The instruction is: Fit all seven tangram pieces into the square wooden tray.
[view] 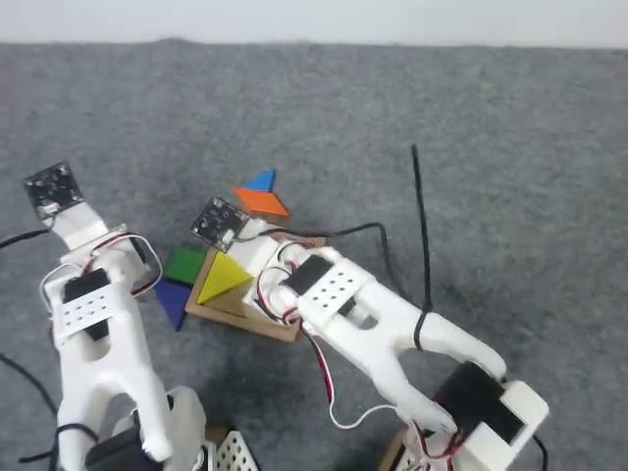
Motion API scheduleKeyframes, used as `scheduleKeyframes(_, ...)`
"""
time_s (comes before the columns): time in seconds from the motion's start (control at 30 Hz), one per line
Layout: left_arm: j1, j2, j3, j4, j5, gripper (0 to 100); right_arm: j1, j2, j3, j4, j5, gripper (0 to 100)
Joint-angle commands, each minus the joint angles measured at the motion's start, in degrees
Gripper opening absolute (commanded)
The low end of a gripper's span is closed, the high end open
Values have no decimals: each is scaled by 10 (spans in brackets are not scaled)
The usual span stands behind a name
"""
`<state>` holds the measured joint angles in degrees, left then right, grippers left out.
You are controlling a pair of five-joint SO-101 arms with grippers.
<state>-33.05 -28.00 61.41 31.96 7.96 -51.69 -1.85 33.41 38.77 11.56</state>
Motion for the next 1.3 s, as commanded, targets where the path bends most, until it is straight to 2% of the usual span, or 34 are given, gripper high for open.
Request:
scheduleKeyframes(0.0,-3,-3,-25,4,3,12,-7,41,-11,-58,5,7)
scheduleKeyframes(0.2,-3,-3,-27,4,4,12,-57,142,-106,-63,7,7)
scheduleKeyframes(0.37,-3,-3,-27,3,4,12,-74,161,-131,-62,7,7)
scheduleKeyframes(0.47,-3,-3,-27,3,4,12,-56,131,-130,-36,7,7)
scheduleKeyframes(0.73,-3,-3,-27,3,4,12,56,-51,-117,167,-2,9)
scheduleKeyframes(0.87,-3,-3,-26,3,4,12,87,-89,-47,134,-88,43)
scheduleKeyframes(1.03,-3,-3,-25,4,4,12,95,-44,-6,44,-150,240)
scheduleKeyframes(1.13,-3,-3,-25,3,4,12,95,4,-18,23,-162,231)
scheduleKeyframes(1.27,-2,-3,-25,3,3,12,113,69,-65,36,-185,157)
